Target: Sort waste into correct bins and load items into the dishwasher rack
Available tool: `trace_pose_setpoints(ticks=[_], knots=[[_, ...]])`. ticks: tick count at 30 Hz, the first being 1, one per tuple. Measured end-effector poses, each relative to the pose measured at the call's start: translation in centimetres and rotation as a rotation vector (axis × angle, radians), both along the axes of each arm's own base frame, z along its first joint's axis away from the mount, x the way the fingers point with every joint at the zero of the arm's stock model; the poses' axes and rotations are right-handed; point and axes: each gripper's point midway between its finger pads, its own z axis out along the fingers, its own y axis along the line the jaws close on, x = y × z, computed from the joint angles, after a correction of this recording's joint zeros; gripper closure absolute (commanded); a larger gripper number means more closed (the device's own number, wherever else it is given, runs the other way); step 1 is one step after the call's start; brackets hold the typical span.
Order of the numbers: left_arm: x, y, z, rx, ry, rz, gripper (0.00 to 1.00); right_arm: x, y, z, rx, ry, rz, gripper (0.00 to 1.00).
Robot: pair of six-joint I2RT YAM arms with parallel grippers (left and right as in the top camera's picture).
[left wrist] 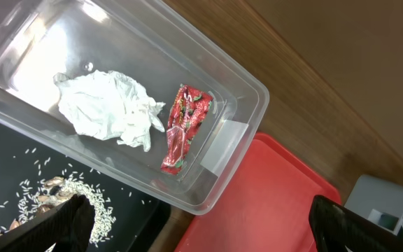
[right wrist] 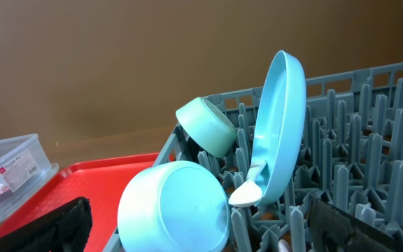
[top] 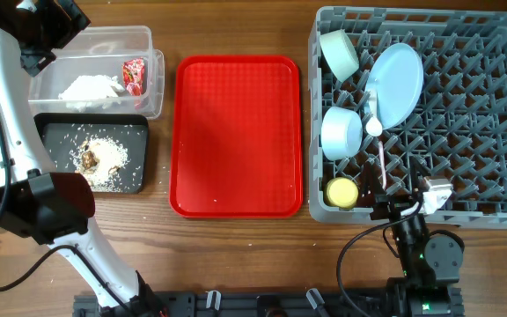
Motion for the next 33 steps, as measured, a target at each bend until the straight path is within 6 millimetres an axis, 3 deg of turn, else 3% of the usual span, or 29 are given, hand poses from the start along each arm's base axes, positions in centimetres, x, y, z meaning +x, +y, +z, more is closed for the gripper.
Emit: trace_pose_setpoints(ticks=[15,20,23,29,33], knots=[[0.0,0.0,0.0,0.000,0.000,-0.001,0.00,0.0,0.0,0.0,0.000,0.000,0.000,0.00],[-0.2,-1.5,1.2,0.007,-0.025,-0.030,0.00,0.0,0.0,0.0,0.000,0.000,0.000,0.00],[-0.8,-4.3,3.9,0.021,-0.083,-0.084,0.00,0.0,0.0,0.0,0.000,0.000,0.000,0.00],[-4.9,-13.8,12.3,0.102,-0.288,-0.291,0.00,0.0,0.0,0.0,0.000,0.000,0.000,0.00],[-6.6,-18.7,16.0,0.223,-0.419,-0.371,0.00,0.0,0.0,0.0,0.000,0.000,0.001,0.00]])
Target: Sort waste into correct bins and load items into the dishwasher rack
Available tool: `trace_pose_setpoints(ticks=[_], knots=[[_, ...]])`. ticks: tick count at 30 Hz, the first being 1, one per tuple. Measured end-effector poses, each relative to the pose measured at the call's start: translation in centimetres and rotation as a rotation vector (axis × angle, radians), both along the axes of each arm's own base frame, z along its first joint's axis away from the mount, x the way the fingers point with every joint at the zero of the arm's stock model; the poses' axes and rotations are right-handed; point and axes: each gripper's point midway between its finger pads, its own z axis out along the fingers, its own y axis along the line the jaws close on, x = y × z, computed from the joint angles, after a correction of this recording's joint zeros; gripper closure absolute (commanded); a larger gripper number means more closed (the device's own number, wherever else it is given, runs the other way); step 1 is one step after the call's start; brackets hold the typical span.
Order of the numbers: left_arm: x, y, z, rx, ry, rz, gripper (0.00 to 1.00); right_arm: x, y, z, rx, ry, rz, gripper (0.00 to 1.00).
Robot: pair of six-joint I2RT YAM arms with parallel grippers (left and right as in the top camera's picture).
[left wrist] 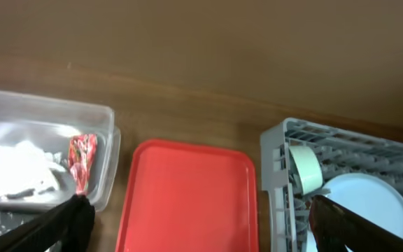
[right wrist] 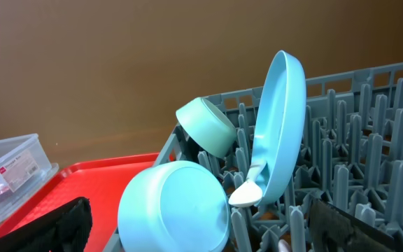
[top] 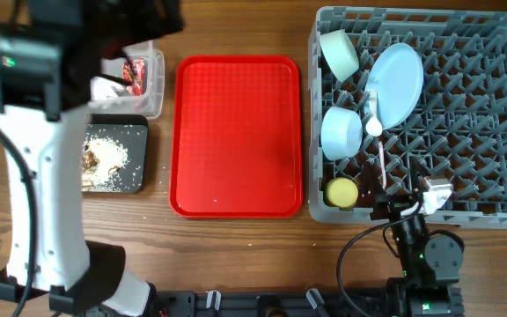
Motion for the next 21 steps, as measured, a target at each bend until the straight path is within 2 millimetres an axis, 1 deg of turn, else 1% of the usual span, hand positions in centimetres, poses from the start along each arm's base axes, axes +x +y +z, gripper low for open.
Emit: trace_pose_setpoints(ticks=[1,3,6,9,10,12,14,15,16,18,21], knots=[[0.1,-0.8,0.4,0.020,-0.026,-0.005,0.00,0.0,0.0,0.0,0.000,0.000,-0.001,0.00],[1.2,-2.1,1.7,0.024,-0.105,-0.014,0.00,0.0,0.0,0.0,0.000,0.000,-0.001,0.00],[3.0,-3.7,2.1,0.003,-0.182,-0.039,0.00,0.0,0.0,0.0,0.000,0.000,-0.001,0.00],[4.9,-4.4,1.1,-0.028,-0.233,-0.055,0.00,0.0,0.0,0.0,0.000,0.000,-0.001,0.00],[5.5,-4.6,0.4,-0.041,-0.255,-0.062,0.00,0.0,0.0,0.0,0.000,0.000,0.000,0.00],[5.8,-4.8,-2.0,-0.051,-0.260,-0.071,0.00,0.0,0.0,0.0,0.000,0.001,0.000,0.00],[5.5,-4.6,-3.8,-0.063,-0.287,-0.077,0.00,0.0,0.0,0.0,0.000,0.001,0.000,0.00],[4.9,-4.2,-5.0,-0.065,-0.286,-0.074,0.00,0.0,0.0,0.0,0.001,0.001,0.000,0.00],[4.3,-3.7,-5.6,-0.069,-0.294,-0.071,0.00,0.0,0.0,0.0,0.002,0.001,0.000,0.00],[2.9,-2.3,-6.4,-0.085,-0.354,-0.052,0.00,0.0,0.0,0.0,0.003,0.001,0.000,0.00],[-0.5,1.1,-7.5,-0.110,-0.442,0.010,0.00,0.0,0.0,0.0,0.003,0.000,0.000,0.00]])
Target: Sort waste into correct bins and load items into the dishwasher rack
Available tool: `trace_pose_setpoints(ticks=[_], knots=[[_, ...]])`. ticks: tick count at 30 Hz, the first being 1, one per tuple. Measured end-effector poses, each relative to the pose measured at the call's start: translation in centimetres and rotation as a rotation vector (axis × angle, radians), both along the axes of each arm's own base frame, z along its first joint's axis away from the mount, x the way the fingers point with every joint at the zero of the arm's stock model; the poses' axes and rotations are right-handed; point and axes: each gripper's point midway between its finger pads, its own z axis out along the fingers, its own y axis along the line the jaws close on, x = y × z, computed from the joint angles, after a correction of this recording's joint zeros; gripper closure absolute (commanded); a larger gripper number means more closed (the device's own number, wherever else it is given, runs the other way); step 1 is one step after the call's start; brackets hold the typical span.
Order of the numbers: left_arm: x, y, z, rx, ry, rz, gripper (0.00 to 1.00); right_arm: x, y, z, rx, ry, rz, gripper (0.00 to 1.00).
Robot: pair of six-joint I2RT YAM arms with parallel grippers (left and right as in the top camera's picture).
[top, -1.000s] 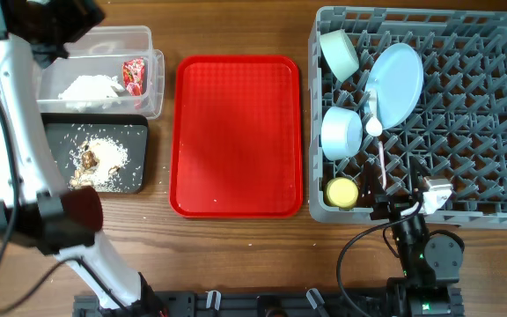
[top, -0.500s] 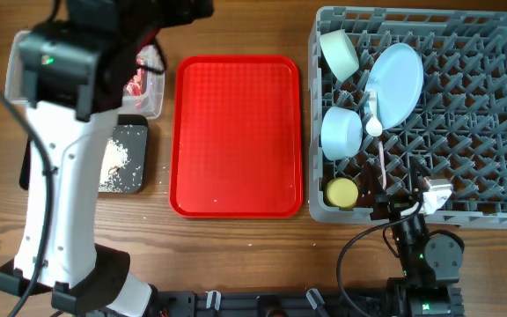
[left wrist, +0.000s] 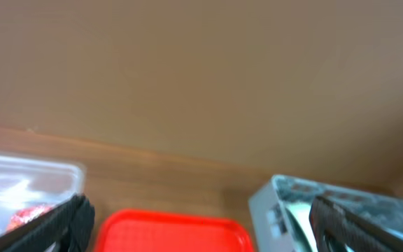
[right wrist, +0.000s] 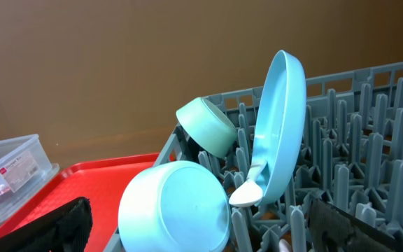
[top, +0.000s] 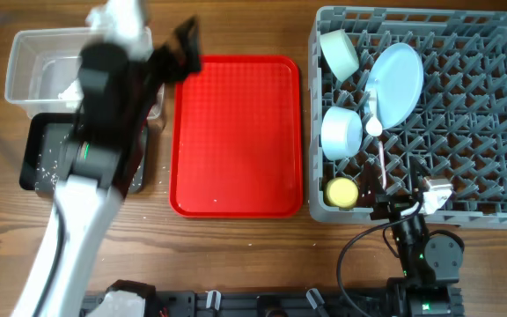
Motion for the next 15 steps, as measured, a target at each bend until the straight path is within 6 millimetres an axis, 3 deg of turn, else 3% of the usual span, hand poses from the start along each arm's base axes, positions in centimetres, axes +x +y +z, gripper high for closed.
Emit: trace_pose_setpoints(ticks=[3,7,10,15], knots=[[-3.4,3.1,-1.4,-0.045,-0.079,0.068,0.00,0.0,0.0,0.0,0.000,-0.001,0.000,0.00],[-7.2,6.4,-5.8,-0.082,-0.103,0.157,0.00,0.0,0.0,0.0,0.000,-0.001,0.000,0.00],[-9.4,7.8,-9.7,-0.097,-0.082,0.202,0.00,0.0,0.0,0.0,0.000,-0.001,0.000,0.00],[-12.0,8.6,-12.8,-0.110,-0.107,0.231,0.00,0.0,0.0,0.0,0.000,-0.001,0.000,0.00]])
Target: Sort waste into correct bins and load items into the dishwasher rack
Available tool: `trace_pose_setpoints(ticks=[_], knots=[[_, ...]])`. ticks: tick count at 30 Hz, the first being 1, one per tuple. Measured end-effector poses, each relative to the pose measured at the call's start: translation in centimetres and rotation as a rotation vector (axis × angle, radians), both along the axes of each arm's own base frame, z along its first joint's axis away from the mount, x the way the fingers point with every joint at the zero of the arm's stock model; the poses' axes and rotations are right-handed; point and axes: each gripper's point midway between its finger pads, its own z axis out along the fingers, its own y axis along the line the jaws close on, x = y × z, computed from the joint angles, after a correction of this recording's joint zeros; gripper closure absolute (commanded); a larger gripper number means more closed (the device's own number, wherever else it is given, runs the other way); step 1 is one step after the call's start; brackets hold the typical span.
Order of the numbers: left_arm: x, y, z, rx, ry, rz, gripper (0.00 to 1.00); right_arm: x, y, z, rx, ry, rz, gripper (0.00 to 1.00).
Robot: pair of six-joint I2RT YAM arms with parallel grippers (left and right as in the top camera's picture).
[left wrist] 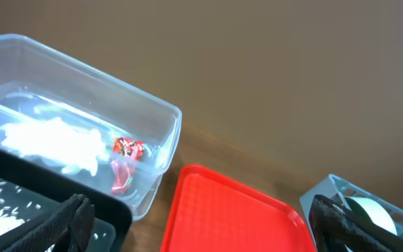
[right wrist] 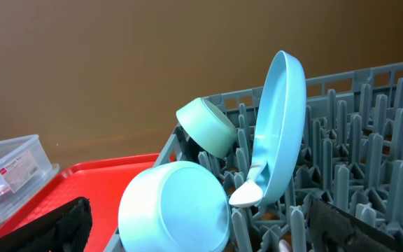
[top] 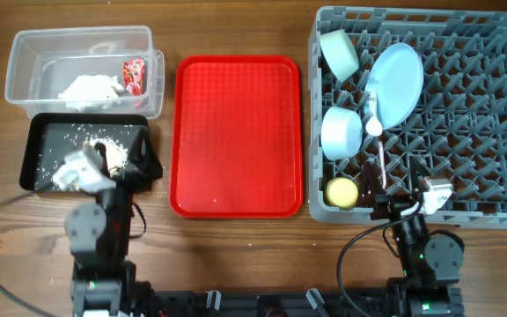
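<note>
The red tray (top: 236,132) lies bare in the middle. A clear bin (top: 25,62) at the far left holds a white tissue (top: 89,86) and a red wrapper (top: 134,74). In front of it, a black bin (top: 38,132) holds rice and food scraps (top: 104,151). The grey dishwasher rack (top: 500,106) carries a pale green cup (top: 339,53), blue plate (top: 397,81), blue bowl (top: 341,132), white spoon (top: 373,123) and a yellow item (top: 342,191). My left gripper (left wrist: 201,227) is open and empty, low by the black bin's right front corner. My right gripper (right wrist: 205,224) is open and empty at the rack's front edge.
The left arm (top: 95,229) is folded at the table's front left. The right arm (top: 425,251) is folded at the front right, with cables looping beside it. Bare wood runs along the front edge between them.
The left arm was stretched out, blurred, over the bins and the tray's far left corner. It now sits folded low at the front left, gripper open. The right arm has not moved.
My left gripper first hung open over the clear bin, looking down at the tissue and wrapper. Then the arm stood high over the bins, then blurred near the tray's corner, and now rests at the front left. The right arm, bins and rack stayed the same throughout.
</note>
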Motion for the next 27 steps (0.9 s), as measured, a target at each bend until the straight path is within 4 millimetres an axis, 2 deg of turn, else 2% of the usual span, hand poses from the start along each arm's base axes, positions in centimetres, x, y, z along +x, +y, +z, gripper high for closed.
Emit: trace_pose_setpoints(ticks=[7,14,20,25,27], knots=[[-1.9,0.1,-2.7,-0.003,-0.053,0.006,0.00,0.0,0.0,0.0,0.000,0.000,0.000,0.00],[-2.5,0.1,-4.0,-0.021,-0.077,0.007,0.00,0.0,0.0,0.0,0.000,0.000,0.000,0.00],[-2.8,0.1,-4.2,-0.035,-0.078,0.007,0.00,0.0,0.0,0.0,0.000,0.000,0.000,0.00],[-3.4,0.0,-6.3,-0.041,-0.001,0.009,0.00,0.0,0.0,0.0,0.000,0.000,0.000,0.00],[-3.4,0.0,-6.3,-0.041,-0.002,0.009,0.00,0.0,0.0,0.0,0.000,0.000,0.000,0.00]])
